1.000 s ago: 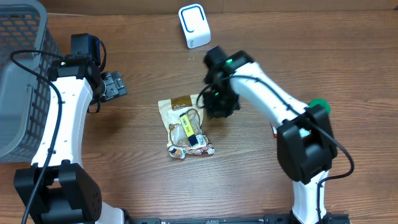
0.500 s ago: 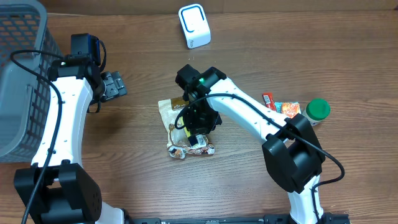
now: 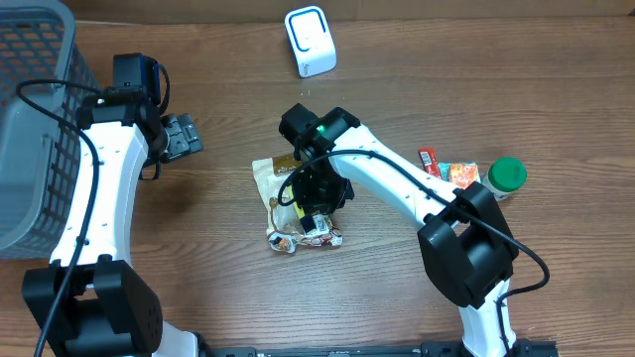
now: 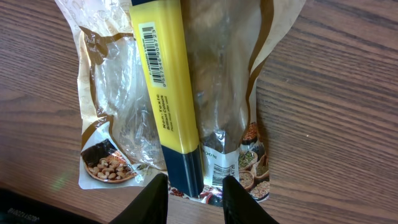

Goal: Scan the item barcode
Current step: 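Lower the right gripper and close on the yellow stick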

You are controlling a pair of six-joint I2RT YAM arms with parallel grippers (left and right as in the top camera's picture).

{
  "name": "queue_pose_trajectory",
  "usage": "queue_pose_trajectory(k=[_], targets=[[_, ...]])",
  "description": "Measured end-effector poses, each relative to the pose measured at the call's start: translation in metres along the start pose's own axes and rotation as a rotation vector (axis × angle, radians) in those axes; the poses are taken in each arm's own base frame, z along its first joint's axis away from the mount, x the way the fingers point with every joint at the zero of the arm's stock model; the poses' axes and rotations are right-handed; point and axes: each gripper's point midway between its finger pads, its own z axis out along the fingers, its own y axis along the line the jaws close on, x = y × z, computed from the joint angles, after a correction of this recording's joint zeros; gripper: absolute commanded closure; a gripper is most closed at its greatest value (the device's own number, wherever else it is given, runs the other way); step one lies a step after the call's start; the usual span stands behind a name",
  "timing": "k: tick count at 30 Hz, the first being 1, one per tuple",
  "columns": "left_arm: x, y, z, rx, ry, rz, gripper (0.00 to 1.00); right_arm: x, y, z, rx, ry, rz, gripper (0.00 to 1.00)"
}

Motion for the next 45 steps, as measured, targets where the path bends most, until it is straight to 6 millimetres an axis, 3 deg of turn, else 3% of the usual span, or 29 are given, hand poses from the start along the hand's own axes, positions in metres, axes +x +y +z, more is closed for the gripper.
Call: queue_pose_trajectory(k=[19, 29, 45], targets=[[0.000, 0.000, 0.000, 0.000, 0.000, 0.000, 0.00, 0.007, 0.007, 0.005, 0.041, -0.007, -0.007, 0.70], [0.000, 0.000, 0.000, 0.000, 0.000, 0.000, 0.00, 0.011, 0.000, 0.029, 0.039, 0.006, 0.013, 0.70], [0.000, 0.000, 0.000, 0.000, 0.000, 0.000, 0.00, 0.009, 0.007, 0.039, 0.015, -0.013, 0.024, 0.71]])
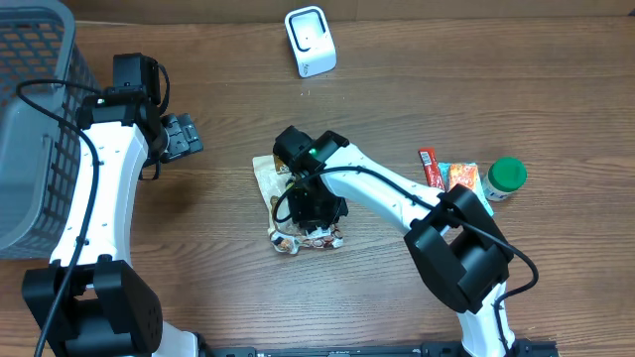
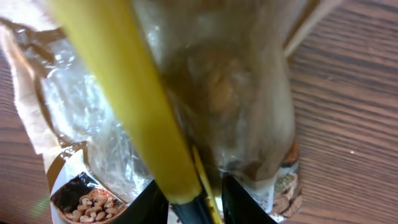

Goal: Scan the item barcode
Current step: 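Lower the right gripper and close on the yellow stick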

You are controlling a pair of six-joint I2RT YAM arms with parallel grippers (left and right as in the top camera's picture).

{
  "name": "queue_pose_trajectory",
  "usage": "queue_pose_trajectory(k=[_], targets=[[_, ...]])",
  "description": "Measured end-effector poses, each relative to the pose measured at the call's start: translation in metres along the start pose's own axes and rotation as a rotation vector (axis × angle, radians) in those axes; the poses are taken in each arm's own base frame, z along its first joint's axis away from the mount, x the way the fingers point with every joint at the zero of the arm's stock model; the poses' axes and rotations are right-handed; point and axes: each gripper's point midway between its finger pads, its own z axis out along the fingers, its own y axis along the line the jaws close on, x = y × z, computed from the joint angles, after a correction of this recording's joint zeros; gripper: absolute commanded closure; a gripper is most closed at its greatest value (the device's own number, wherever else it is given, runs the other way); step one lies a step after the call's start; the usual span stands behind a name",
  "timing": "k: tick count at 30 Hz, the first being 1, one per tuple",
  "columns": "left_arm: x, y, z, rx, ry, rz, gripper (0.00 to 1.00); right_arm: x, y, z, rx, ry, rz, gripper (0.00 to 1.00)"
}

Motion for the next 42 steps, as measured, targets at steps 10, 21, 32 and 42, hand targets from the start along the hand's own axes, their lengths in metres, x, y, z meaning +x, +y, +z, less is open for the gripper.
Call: queue_pose_trajectory(k=[10, 21, 32, 42], targets=[[0.000, 0.000, 0.000, 0.000, 0.000, 0.000, 0.00, 0.002, 0.006, 0.002, 0.005, -0.009, -0.021, 0.79], [0.000, 0.000, 0.000, 0.000, 0.000, 0.000, 0.00, -0.004, 0.003, -0.001, 0.029, -0.035, -0.025, 0.96], [0.000, 0.000, 0.000, 0.000, 0.000, 0.000, 0.00, -0.042, 0.006, -0.064, 0.053, -0.166, -0.083, 0.96], [0.000, 0.000, 0.000, 0.000, 0.000, 0.000, 0.00, -0.046, -0.010, -0.070, 0.070, -0.160, -0.057, 0.96]])
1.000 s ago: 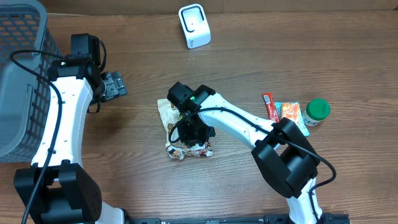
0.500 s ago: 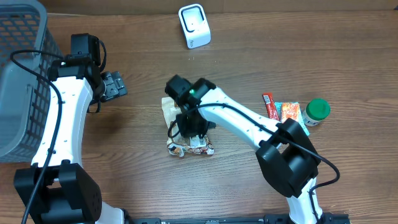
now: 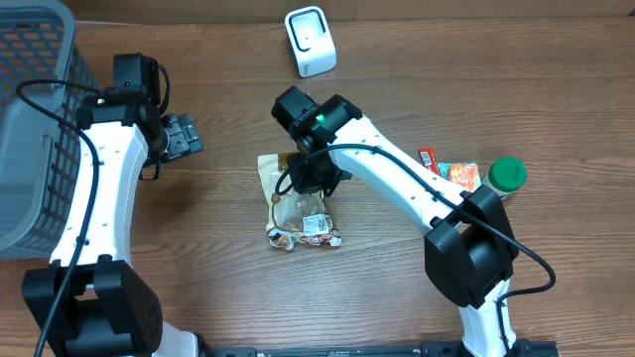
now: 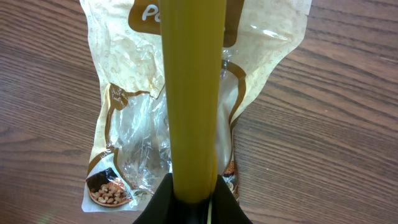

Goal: Scan the item barcode
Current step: 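Lower the right gripper and close on the yellow stick, then lift the yellow stick out of the bag with the right gripper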

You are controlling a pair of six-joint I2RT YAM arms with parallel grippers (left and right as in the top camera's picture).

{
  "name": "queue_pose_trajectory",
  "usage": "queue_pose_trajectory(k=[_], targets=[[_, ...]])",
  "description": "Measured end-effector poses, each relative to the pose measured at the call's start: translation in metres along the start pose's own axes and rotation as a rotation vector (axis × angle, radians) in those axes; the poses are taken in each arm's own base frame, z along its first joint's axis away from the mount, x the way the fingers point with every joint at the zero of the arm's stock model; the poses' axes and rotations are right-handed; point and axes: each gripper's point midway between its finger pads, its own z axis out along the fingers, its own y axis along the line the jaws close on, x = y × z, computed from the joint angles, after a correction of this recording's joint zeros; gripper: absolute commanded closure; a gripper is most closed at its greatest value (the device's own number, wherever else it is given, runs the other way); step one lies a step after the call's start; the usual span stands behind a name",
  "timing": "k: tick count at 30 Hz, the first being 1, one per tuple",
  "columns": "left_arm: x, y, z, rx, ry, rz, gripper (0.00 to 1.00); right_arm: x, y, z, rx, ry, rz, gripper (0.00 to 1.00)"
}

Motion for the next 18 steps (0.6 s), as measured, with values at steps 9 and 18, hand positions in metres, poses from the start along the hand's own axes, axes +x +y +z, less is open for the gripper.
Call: queue_pose_trajectory(k=[9, 18], targets=[[0.000, 0.000, 0.000, 0.000, 0.000, 0.000, 0.00, 0.002, 0.002, 0.000, -0.014, 0.010, -0.003, 0.96], [0.000, 0.000, 0.000, 0.000, 0.000, 0.000, 0.00, 0.013, 0.009, 0.000, -0.043, 0.056, -0.020, 0.96]])
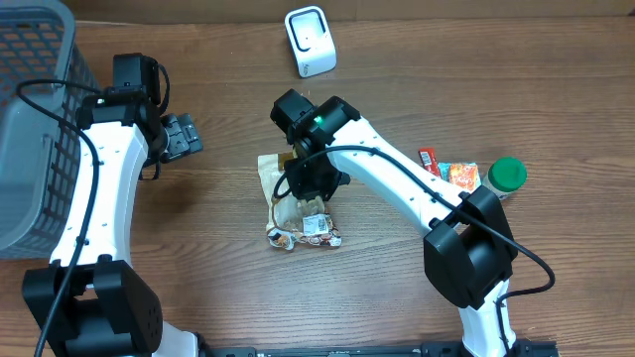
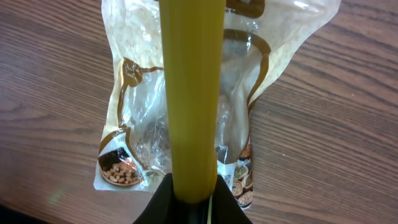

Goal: Scan the item barcode
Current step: 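Lift the yellow stick out of the bag with the right gripper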

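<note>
A long yellow box (image 2: 189,93) runs from the jaws to the top of the right wrist view. My right gripper (image 2: 194,196) is shut on its near end and holds it above a clear-and-tan bag of nuts (image 2: 140,124). No barcode shows on the face turned to the camera. From overhead, the right gripper (image 1: 310,183) hangs over the upper half of the bag (image 1: 288,226). The white scanner (image 1: 310,40) stands at the far edge of the table. My left gripper (image 1: 182,136) rests at the left, away from all of this, with nothing in it.
A grey mesh basket (image 1: 30,119) fills the far left. At the right lie a red stick packet (image 1: 429,164), an orange packet (image 1: 458,175) and a green-lidded jar (image 1: 507,175). Bare wood lies between the bag and the scanner.
My right gripper, still shut on the yellow box, has shifted slightly over the bag. The bag sits a little further right in the wrist view. The left arm has not moved.
At first my right gripper was open just behind the yellow box, which lay on the nut bag with its barcode up. Then it was low, with its fingers around the box's dark end. After that it was shut on the box and held it off the bag, as now.
</note>
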You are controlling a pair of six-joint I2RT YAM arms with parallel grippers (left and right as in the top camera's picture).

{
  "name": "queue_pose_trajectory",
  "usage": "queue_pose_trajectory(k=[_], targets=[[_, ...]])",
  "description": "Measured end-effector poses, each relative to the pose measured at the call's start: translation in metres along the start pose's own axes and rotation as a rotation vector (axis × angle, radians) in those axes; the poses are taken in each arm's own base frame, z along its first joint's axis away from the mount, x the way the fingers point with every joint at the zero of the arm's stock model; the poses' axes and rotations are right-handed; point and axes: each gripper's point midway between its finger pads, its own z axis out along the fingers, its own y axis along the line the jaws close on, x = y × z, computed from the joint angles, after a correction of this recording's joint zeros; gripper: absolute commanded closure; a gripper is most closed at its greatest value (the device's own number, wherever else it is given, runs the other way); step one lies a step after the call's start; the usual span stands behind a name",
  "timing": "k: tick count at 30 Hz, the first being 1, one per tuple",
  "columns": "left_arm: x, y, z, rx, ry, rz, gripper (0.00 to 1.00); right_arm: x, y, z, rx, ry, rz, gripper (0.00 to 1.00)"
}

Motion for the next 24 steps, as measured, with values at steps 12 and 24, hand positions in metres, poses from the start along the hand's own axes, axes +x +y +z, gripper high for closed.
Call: queue_pose_trajectory(k=[12, 24], targets=[[0.000, 0.000, 0.000, 0.000, 0.000, 0.000, 0.00, -0.008, 0.026, -0.002, -0.136, -0.026, -0.122, 0.96], [-0.010, -0.018, -0.001, 0.098, -0.032, -0.009, 0.00, -0.003, 0.051, -0.019, -0.428, 0.017, -0.261, 0.96]])
